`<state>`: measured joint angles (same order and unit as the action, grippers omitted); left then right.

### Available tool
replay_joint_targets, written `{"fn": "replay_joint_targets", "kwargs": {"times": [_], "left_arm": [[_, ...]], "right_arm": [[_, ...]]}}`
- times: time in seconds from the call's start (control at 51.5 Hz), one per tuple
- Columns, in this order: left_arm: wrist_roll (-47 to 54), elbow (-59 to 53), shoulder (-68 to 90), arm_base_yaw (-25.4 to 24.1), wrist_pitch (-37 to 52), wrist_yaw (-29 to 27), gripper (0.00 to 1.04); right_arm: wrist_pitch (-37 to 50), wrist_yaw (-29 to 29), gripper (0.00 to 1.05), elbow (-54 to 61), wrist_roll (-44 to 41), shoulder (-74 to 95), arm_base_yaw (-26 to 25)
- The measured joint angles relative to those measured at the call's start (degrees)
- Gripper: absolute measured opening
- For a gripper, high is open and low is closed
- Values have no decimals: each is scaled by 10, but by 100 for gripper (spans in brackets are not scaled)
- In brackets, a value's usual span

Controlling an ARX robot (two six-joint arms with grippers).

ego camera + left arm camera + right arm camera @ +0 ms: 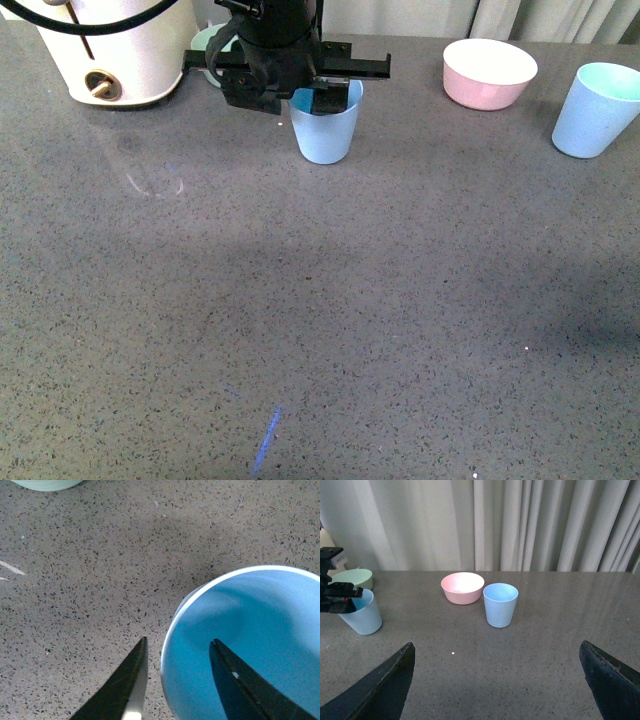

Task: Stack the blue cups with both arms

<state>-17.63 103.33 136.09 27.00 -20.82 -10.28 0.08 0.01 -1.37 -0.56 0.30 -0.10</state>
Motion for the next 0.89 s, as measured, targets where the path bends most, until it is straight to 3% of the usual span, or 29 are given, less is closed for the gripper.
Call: {"fn": "replay_joint_targets", "kwargs": {"times": [0.272, 0.563, 0.893], "left_arm": [[-16, 8, 0, 3, -24, 14, 2], [-35, 8, -13, 22, -52, 32, 2], [-63, -34, -75, 89, -65, 56, 2]], "right_arm": [[0, 0, 96, 0, 0, 0, 0], [0, 0, 96, 0, 0, 0, 0], [0, 0, 96, 0, 0, 0, 0]]}}
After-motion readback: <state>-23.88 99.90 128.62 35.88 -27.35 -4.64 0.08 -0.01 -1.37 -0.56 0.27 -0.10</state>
